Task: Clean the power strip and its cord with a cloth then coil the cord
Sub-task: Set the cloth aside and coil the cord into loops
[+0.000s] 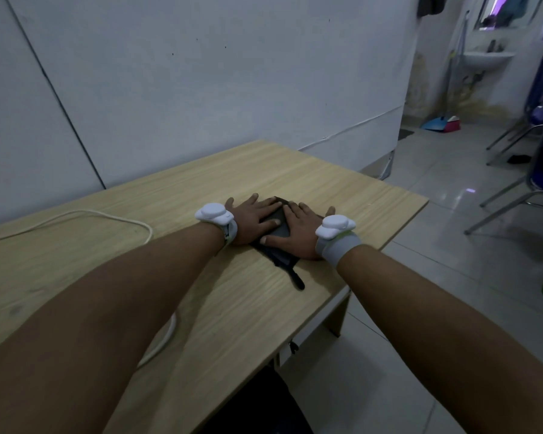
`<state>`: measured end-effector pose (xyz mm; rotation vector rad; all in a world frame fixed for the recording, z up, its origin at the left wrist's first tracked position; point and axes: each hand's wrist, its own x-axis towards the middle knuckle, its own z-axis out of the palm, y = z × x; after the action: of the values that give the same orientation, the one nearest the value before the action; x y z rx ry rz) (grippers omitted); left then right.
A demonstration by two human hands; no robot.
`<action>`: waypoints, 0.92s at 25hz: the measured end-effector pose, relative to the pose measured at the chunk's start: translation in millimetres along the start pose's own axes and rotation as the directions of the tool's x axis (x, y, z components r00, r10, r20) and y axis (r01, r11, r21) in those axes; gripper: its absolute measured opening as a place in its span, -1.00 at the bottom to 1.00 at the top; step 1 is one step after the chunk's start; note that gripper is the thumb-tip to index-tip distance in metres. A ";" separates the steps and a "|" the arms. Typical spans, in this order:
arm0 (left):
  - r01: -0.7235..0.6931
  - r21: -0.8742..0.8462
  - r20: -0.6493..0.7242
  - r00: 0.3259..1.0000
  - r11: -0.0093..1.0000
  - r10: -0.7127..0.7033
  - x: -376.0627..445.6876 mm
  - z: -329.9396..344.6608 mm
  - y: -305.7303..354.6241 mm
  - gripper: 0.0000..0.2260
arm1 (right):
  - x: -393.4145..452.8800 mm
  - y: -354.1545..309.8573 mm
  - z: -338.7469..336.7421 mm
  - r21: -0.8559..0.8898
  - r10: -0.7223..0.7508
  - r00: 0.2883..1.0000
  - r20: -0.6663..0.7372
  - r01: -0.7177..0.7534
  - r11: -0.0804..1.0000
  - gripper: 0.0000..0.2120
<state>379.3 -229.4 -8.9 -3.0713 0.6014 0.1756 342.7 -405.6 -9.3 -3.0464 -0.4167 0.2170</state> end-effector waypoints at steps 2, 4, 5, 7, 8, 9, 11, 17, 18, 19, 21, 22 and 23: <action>0.032 0.014 0.002 1.000 0.999 -0.032 -1.3 0.2 -7.5 -0.45 | -0.5 -0.5 -2.4 -0.005 0.025 1.000 0.014 -0.024 1.000 0.24; 0.078 0.036 -0.007 0.997 0.996 -0.078 -8.0 1.0 -14.8 -0.48 | 0.8 -0.8 -6.5 -0.011 0.045 0.999 0.027 -0.045 0.999 0.23; 0.103 0.055 -0.005 0.995 0.993 -0.103 -13.8 0.2 -18.6 -0.49 | 1.3 -2.3 -8.1 -0.006 0.045 0.998 0.036 -0.045 0.999 0.22; 0.141 0.124 0.009 0.990 0.982 -0.143 -27.5 -6.1 -26.4 -0.53 | 0.2 -4.6 -10.0 0.033 0.030 0.998 0.059 -0.032 0.999 0.17; 0.143 0.156 0.000 0.989 0.977 -0.145 -36.1 -12.6 -31.1 -0.55 | -0.5 -5.9 -12.5 0.055 0.024 0.996 0.080 -0.028 0.998 0.13; 0.138 0.161 -0.044 0.990 0.977 -0.132 -48.7 -20.1 -38.5 -0.59 | -1.5 -9.3 -16.5 0.056 0.020 0.995 0.102 -0.026 0.998 0.08; 0.116 0.040 -0.227 0.968 0.992 -0.104 -77.9 -36.4 -54.4 -0.71 | -3.9 -19.1 -27.3 -0.005 0.014 0.993 0.115 -0.013 1.000 -0.05; 0.275 -0.322 -0.345 0.857 0.906 -0.383 -175.4 -63.3 -89.2 -0.83 | -29.6 -96.9 -61.8 0.073 -0.271 0.950 -0.157 0.285 0.956 -0.85; 0.304 -0.319 -0.366 0.834 0.897 -0.413 -193.5 -64.4 -94.5 -0.76 | -36.3 -115.8 -61.9 0.093 -0.298 0.942 -0.154 0.314 0.945 -0.83; 0.332 -0.312 -0.386 0.812 0.890 -0.438 -208.9 -64.8 -99.8 -0.67 | -41.9 -132.0 -60.6 0.110 -0.319 0.935 -0.156 0.338 0.935 -0.76; 0.404 -0.311 -0.395 0.768 0.860 -0.504 -239.4 -62.3 -110.6 -0.50 | -51.4 -161.4 -56.2 0.120 -0.368 0.915 -0.164 0.388 0.914 -0.58; 0.439 -0.333 -0.369 0.754 0.835 -0.544 -256.7 -59.8 -114.9 -0.46 | -56.4 -175.7 -53.8 0.108 -0.407 0.899 -0.163 0.426 0.898 -0.55; 0.456 -0.372 -0.330 0.749 0.808 -0.575 -275.8 -57.7 -121.7 -0.45 | -61.7 -192.5 -52.2 0.091 -0.459 0.875 -0.151 0.475 0.875 -0.58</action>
<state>177.7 -14.7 77.3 -3.4017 -0.3571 -0.4812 240.9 -239.2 65.3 -2.7074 -1.0632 0.0231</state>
